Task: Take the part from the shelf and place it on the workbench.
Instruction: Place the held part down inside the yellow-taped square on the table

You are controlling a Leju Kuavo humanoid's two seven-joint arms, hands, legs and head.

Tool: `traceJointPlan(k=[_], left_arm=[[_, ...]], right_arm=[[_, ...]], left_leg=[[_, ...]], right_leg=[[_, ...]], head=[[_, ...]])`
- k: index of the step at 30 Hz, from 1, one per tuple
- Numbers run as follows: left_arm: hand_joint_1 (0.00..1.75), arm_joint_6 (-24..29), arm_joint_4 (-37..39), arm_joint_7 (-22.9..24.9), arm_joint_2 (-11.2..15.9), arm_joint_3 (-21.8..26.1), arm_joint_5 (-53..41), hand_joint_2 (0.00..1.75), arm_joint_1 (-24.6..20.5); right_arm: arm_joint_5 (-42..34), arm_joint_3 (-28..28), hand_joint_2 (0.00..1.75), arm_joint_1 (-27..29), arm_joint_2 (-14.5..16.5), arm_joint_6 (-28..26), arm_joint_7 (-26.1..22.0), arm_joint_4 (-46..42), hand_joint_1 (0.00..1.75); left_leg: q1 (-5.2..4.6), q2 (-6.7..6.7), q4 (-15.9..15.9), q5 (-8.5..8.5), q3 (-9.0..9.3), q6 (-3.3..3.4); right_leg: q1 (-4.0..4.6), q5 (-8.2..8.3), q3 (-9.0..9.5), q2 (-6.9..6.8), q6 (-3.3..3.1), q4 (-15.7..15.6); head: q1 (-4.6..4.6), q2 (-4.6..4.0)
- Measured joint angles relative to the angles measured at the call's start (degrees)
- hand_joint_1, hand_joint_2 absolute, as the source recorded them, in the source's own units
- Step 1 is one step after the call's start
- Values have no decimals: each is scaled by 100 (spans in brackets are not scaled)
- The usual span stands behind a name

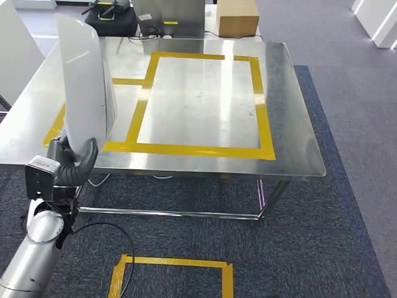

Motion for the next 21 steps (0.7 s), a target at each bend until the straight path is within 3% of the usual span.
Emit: traceJointPlan(k=[3, 4, 5, 7, 9, 10, 13, 15, 16, 18, 19, 20, 21], left_arm=[[175, -1, 1, 0, -8, -1, -1, 175, 7], [175, -2, 1, 0, -8, -2, -1, 175, 21], [175, -2, 1, 0, -8, -3, -1, 175, 34], [175, -2, 1, 0, -9, -4, 1, 175, 50], [175, -2, 1, 1, -8, -4, -1, 175, 46], [175, -2, 1, 1, -8, -4, -1, 175, 44], [175, -1, -2, 4, -7, -5, 0, 175, 54], [175, 0, -10, 3, -3, -5, -1, 175, 50], [175, 0, -13, 2, 0, -4, 0, 175, 49], [175, 0, -14, 1, 7, -5, 0, 175, 69], [175, 0, -13, 2, 9, -5, 1, 175, 89], [175, 0, -13, 2, 11, -5, 1, 175, 105], [175, 0, -13, 2, 11, -5, 1, 175, 113]], right_arm=[[0, 1, 0, 4, 2, 3, 0, 1, 0], [0, 1, 0, 11, 2, 2, 1, 1, 0], [0, 0, 0, 20, 2, 0, 2, 1, 0], [0, -1, 0, 29, 2, -2, 2, 1, 0], [0, 1, 0, 22, 3, -2, 1, 1, 0], [0, 1, 0, 18, 3, -2, 1, 1, 0], [1, 1, 0, 24, 2, -3, 2, 1, 0], [1, -1, 0, 35, 3, -2, 1, 1, 0], [1, -1, 0, 35, 4, -3, 0, 1, 0], [1, -1, 0, 29, 4, -9, -1, 1, 0], [2, -1, 0, 31, 4, -11, 0, 1, 0], [4, -1, 0, 34, 4, -13, 1, 1, 0], [7, -1, 0, 40, 4, -13, 1, 1, 0]], left_leg=[[5, 6, -13, -52, 64, 51], [3, 3, -11, -78, 88, 54], [2, 0, -8, -111, 123, 51], [4, -7, -5, -189, 226, 34], [-8, -8, -3, -268, 306, -12], [-14, -8, -3, -294, 323, -40], [-14, -4, -19, -346, 350, -126], [-8, 4, 187, -468, 286, -193], [-1, 8, 468, -595, 155, -223], [10, 9, 1275, -880, -295, -260], [15, 9, 1576, -927, -496, -268], [18, 9, 1688, -856, -614, -270], [21, 9, 1561, -658, -619, -263]], right_leg=[[-16, -337, -625, -4, 45, 1032], [-17, -336, -808, -5, 52, 1260], [-17, -222, -895, -5, 53, 1283], [-17, 260, -734, -7, 34, 705], [-3, 545, -427, -8, -7, 41], [7, 560, -327, -6, -32, -131], [17, 467, -232, 1, -127, -214], [-7, 439, -158, -4, -191, -257], [-19, 422, -117, -8, -220, -274], [-19, 371, -60, -8, -254, -276], [-19, 342, -27, -5, -258, -275], [-18, 310, 15, -1, -255, -275], [-19, 274, 68, 3, -248, -275]], head=[[26, 0], [26, 0], [28, 0], [30, 0], [23, 0], [17, 0], [4, 0], [-10, 0], [-20, 0], [-29, 0], [-31, 0], [-29, 0], [-31, 0]])
